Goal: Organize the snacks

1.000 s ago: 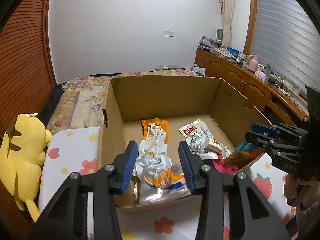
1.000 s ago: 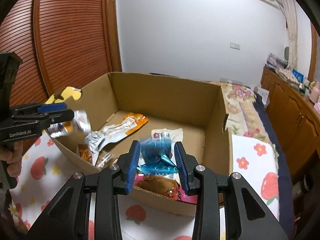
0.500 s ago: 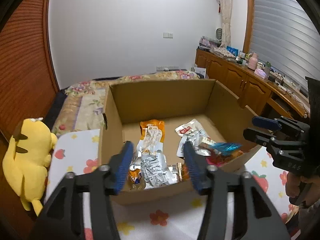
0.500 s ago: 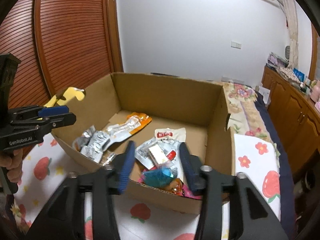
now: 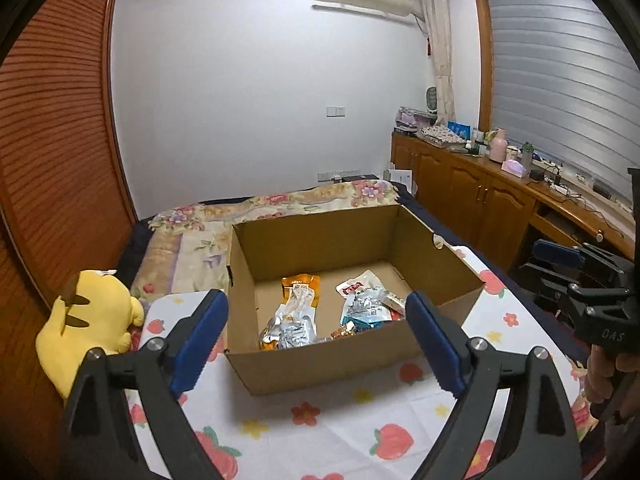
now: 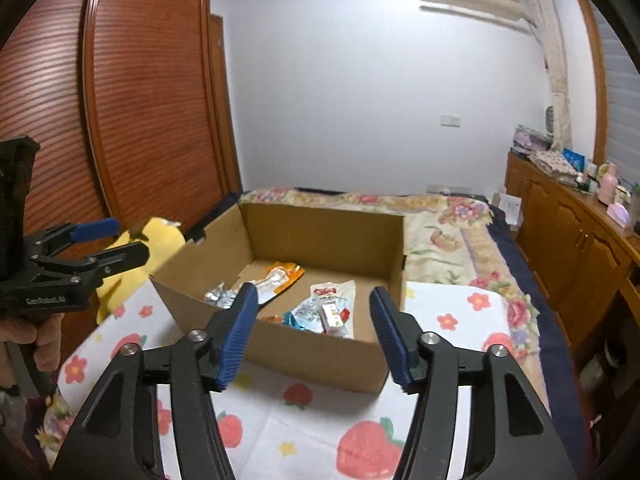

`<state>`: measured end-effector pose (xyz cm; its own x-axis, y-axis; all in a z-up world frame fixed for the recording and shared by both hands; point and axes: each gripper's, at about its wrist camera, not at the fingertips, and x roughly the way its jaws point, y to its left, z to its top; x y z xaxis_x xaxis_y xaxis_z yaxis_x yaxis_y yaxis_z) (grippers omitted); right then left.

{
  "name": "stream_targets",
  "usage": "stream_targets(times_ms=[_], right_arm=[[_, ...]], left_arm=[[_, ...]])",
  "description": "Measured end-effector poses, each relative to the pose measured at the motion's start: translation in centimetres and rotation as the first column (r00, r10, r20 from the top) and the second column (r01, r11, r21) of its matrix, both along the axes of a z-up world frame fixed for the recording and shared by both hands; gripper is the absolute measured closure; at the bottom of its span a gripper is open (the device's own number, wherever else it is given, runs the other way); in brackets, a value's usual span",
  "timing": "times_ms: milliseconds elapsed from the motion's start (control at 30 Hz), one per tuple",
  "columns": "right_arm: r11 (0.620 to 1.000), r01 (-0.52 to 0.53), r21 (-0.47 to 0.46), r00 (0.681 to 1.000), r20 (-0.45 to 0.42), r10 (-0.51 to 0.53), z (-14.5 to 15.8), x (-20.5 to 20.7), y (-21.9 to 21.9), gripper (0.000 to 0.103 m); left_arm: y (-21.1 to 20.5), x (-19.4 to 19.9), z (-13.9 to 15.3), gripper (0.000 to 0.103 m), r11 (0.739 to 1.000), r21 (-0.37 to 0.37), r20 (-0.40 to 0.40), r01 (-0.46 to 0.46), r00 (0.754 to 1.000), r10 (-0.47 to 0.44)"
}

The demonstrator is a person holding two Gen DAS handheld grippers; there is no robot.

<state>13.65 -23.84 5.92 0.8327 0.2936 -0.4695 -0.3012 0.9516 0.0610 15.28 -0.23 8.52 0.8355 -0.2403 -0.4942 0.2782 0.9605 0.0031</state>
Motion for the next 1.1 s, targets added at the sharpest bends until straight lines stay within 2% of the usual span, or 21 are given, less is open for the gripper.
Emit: stream_targets(times_ms=[67, 100, 167, 300, 400, 533, 700, 867, 1100], right_arm=[[1.000, 0.010, 0.000, 1.000, 0.015, -0.010, 0.4, -1.1, -0.2, 0.028], [1.000, 0.015, -0.003, 1.000, 0.025, -0.015, 0.6, -1.7, -0.3, 0.026], [1.000, 0.027, -0.002, 0.998, 0.051, -0.027, 1.1, -2.8, -0.4, 0.013], [0.999, 0.051, 0.000, 0.995, 0.082, -0.051, 1.8, -4.5, -0.4, 0.010], [0.998, 0.070, 0.004, 0.992, 0.103, -0.070, 2.2, -5.7, -0.5, 0.000], [0.996, 0.093, 0.004, 0.987, 0.133, -0.093, 2.9, -7.5, -0.5, 0.000], [0.993, 0.116, 0.003, 0.984, 0.136, -0.115, 2.9, -9.4, -0.8, 0.000], [0.989, 0.142, 0.035, 0.977, 0.156, -0.146, 2.7, -11.1, -1.6, 0.000], [0.988, 0.153, 0.033, 0.974, 0.164, -0.157, 1.8, -12.9, -1.5, 0.000]], left_arm=[[-0.1, -1.2, 0.6, 0.003, 1.000, 0.008, 0.025, -0.007, 1.000, 0.007], [-0.2, -1.9, 0.9, 0.002, 1.000, 0.009, 0.041, -0.014, 0.999, 0.013], [-0.3, -3.1, 1.4, 0.000, 1.000, 0.012, 0.071, -0.025, 0.997, 0.024], [-0.5, -5.2, 2.1, 0.000, 0.999, 0.019, 0.091, -0.045, 0.995, 0.043], [-0.4, -6.5, 2.3, 0.000, 0.998, 0.013, 0.094, -0.066, 0.993, 0.065], [-0.3, -8.0, 2.0, 0.000, 0.995, 0.003, 0.084, -0.095, 0.992, 0.094], [-0.3, -10.0, 1.2, 0.000, 0.989, 0.029, 0.094, -0.145, 0.985, 0.142], [-0.4, -12.0, 0.5, 0.000, 0.989, 0.041, 0.113, -0.143, 0.984, 0.137], [-0.6, -14.8, -0.6, 0.000, 0.989, 0.034, 0.133, -0.144, 0.981, 0.138]])
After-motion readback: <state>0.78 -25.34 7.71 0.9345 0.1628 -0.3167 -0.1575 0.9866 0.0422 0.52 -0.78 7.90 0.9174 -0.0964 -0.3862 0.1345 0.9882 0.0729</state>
